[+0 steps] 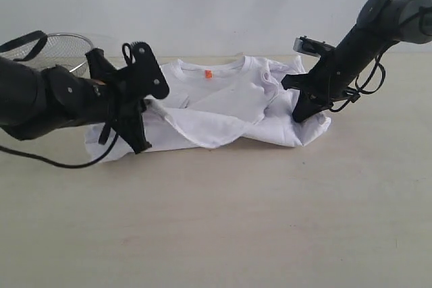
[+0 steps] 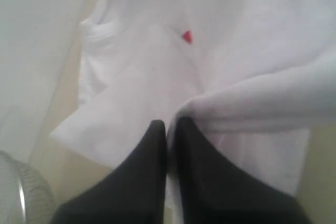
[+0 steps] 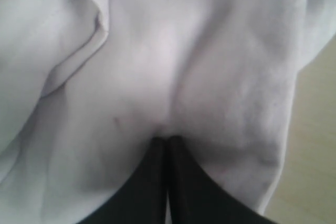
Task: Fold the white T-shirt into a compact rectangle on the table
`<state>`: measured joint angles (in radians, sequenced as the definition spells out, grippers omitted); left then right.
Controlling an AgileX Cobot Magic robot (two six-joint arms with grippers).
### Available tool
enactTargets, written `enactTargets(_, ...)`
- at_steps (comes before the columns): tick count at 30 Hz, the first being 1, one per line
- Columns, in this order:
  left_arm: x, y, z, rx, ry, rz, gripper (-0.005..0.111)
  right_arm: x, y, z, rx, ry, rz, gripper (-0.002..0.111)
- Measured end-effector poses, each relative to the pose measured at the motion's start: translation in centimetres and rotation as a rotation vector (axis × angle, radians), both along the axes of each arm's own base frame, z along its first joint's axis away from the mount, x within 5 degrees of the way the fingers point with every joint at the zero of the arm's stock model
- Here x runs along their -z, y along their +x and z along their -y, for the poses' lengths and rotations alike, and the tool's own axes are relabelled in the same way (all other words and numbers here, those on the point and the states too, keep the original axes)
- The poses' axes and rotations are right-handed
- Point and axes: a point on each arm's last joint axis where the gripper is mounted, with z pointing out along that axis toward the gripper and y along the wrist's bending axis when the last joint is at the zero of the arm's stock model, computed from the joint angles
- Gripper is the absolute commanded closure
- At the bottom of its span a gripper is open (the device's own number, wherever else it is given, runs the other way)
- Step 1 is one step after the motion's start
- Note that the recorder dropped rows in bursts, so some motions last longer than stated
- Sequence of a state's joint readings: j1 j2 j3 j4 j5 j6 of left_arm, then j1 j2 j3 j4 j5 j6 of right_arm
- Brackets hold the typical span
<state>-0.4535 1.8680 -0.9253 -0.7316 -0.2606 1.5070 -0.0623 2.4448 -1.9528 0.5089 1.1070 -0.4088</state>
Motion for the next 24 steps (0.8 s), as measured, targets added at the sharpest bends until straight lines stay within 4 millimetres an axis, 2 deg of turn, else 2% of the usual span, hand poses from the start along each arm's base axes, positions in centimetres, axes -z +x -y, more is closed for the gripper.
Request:
enactTargets(4,-0.1,3.3,-1.9,-0.112,-0.03,0.042,0.102,0.0,0.0,0.0,0.0,0.002,-0.002,0.109)
enactTargets(7,-0.3,5.7,-2.5,-0.153,-0.057,0.067,0.102,0.1,0.0,0.0,-0.002,0.002,-0.002,0.109)
enactTargets(13,-0.2,9.6,-1.5,-0.166,-0.111,0.092,0.102,0.1,0.0,0.0,-0.003,0.005,-0.005,0.109)
enactTargets(15,0.7,11.1,-1.3,-0.197,-0.139,0.091,0.102,0.2,-0.1,-0.1,-0.004,0.006,-0.011,0.109)
enactTargets(20,3.2,11.9,-2.3,-0.254,-0.152,0.043,0.102,0.1,-0.1,-0.1,-0.014,0.01,-0.014,0.109)
enactTargets(24,3.5,12.4,-4.2,-0.336,-0.177,0.049,0.102,0.3,-0.2,-0.1,-0.02,0.014,-0.021,0.109)
